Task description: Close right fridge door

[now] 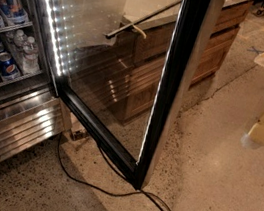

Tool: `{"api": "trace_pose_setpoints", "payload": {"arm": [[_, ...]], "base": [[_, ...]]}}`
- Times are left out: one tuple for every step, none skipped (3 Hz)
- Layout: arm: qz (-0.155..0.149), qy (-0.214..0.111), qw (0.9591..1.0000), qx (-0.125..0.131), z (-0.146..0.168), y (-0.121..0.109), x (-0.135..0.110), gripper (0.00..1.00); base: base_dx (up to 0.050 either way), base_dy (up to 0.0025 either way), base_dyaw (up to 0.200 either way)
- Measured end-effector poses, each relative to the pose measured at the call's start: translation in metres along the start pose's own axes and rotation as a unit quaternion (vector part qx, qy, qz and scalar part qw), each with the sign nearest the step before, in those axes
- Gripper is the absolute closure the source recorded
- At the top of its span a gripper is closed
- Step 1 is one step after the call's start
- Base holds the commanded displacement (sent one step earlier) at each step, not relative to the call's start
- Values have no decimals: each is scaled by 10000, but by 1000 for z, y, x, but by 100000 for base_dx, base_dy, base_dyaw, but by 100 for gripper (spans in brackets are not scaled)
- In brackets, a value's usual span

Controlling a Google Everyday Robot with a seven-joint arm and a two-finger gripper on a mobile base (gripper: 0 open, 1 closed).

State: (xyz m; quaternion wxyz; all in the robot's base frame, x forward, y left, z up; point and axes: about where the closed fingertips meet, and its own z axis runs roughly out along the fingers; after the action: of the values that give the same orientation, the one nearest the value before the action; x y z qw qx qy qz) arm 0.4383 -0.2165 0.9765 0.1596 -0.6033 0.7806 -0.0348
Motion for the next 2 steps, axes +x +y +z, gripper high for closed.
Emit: {"api": "trace_pose_setpoints", "payload": {"arm": [[0, 0, 10000, 1, 0, 0, 0, 0], [0, 0, 10000, 1, 0, 0, 0, 0]], "base": [[4849, 1, -10], [0, 0, 0]]}}
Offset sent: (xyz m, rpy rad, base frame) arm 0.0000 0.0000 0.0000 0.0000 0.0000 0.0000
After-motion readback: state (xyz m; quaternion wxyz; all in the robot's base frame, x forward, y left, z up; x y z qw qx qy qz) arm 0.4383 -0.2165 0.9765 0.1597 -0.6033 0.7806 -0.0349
